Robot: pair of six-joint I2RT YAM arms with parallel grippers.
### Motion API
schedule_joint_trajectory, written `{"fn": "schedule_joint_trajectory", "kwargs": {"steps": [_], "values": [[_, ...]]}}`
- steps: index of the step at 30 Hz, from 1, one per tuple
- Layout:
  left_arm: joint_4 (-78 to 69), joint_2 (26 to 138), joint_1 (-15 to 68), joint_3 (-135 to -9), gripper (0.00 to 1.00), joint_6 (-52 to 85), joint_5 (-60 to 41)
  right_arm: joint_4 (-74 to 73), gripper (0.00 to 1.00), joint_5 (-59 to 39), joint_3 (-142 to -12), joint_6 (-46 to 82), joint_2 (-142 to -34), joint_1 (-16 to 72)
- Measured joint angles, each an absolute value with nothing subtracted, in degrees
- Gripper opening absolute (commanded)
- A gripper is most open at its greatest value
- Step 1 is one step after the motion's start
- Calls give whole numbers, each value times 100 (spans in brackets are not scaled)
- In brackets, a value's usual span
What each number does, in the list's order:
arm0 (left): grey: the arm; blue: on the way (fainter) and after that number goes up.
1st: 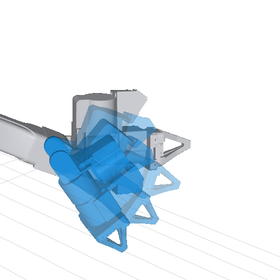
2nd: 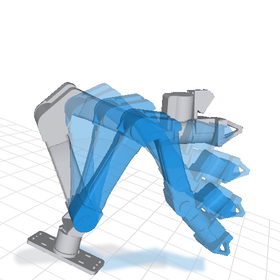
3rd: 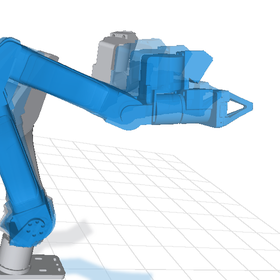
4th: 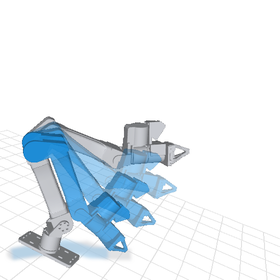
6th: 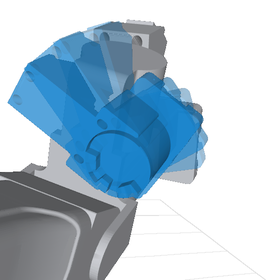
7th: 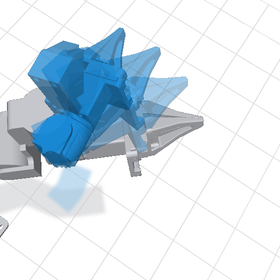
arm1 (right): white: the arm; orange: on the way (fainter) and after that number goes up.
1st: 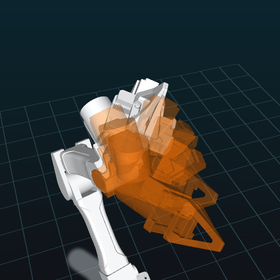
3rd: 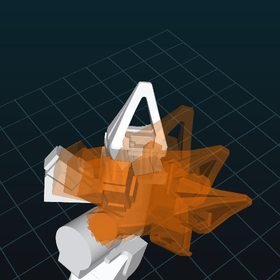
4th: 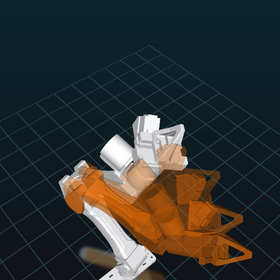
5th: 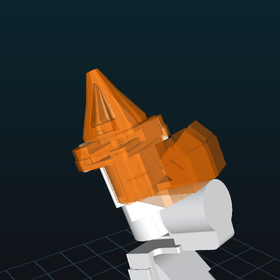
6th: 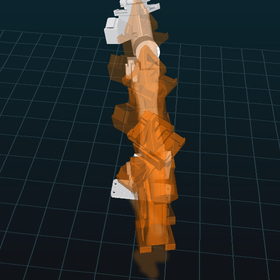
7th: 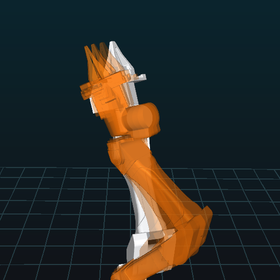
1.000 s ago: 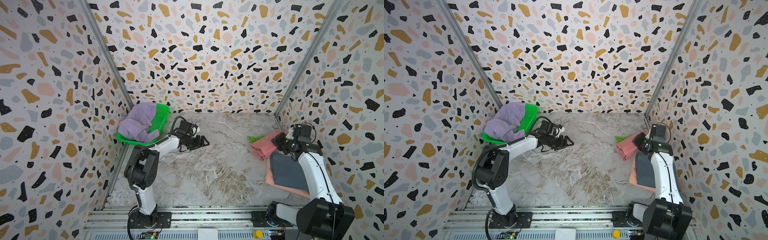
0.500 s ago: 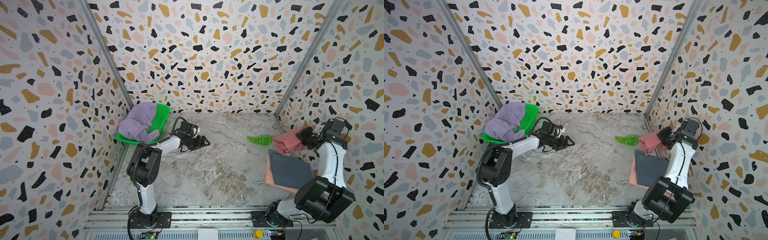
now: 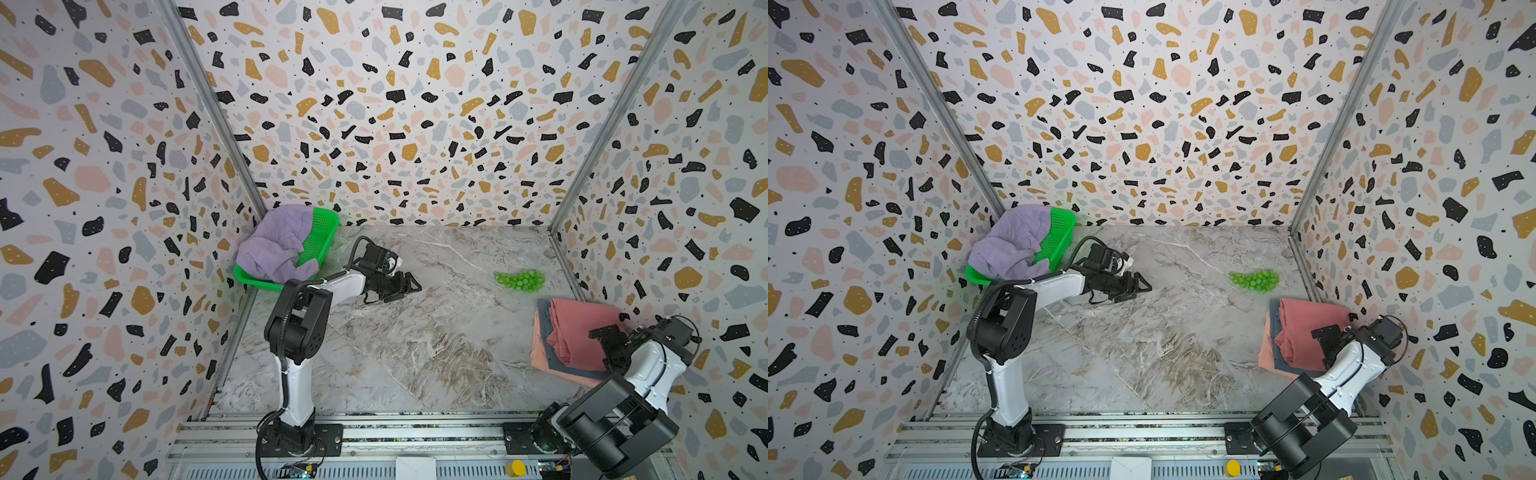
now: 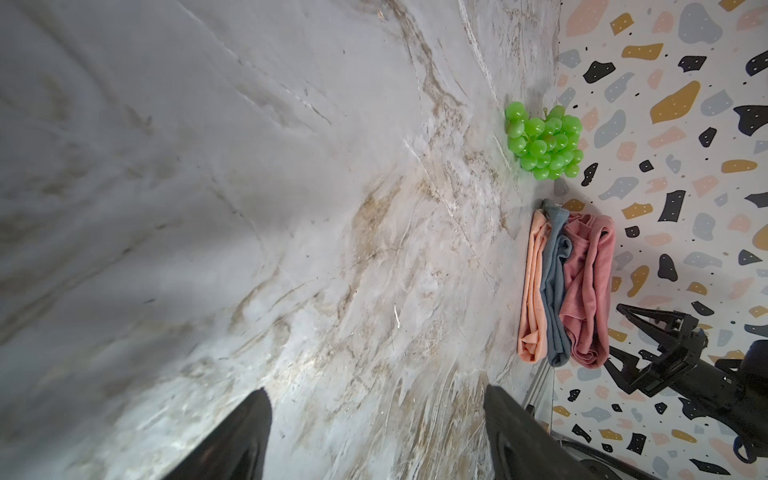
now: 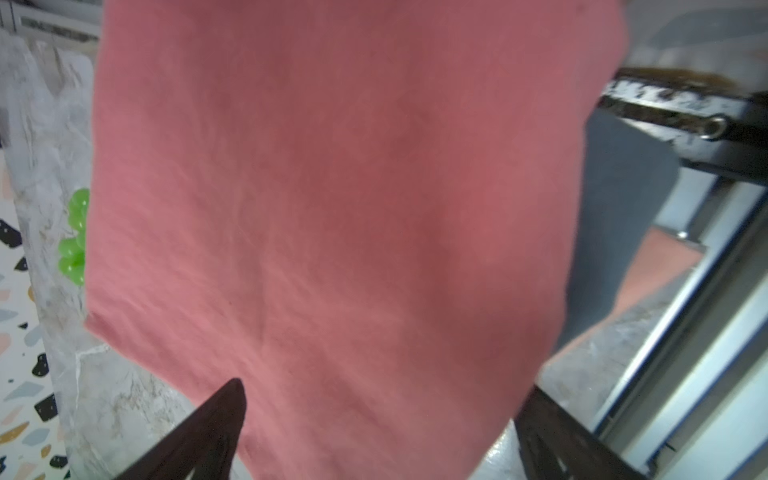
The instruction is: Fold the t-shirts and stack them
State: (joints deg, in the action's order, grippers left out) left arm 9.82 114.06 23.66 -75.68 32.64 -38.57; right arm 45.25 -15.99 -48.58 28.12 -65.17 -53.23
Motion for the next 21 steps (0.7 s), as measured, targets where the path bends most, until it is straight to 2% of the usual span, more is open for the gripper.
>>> {"fn": "schedule_joint_trajectory", "kwargs": {"steps": [7,13,17,21], "values": [[1031,11413,2349,-7693,80,3284,-3879,4689,99,-1170,-5634,3345,-6007,-5074],[1074,11413,2309,-8031,80,3258,-3918,3708,94,-1660,-5349,3649,-5402,-4692],[1111,11382,2211,-8044,80,3236,-3920,3260,87,-1822,-5135,3590,-5728,-4106],[1157,11102,1977,-8034,80,3236,-3913,3260,87,-1625,-4923,3470,-6405,-3463]]}}
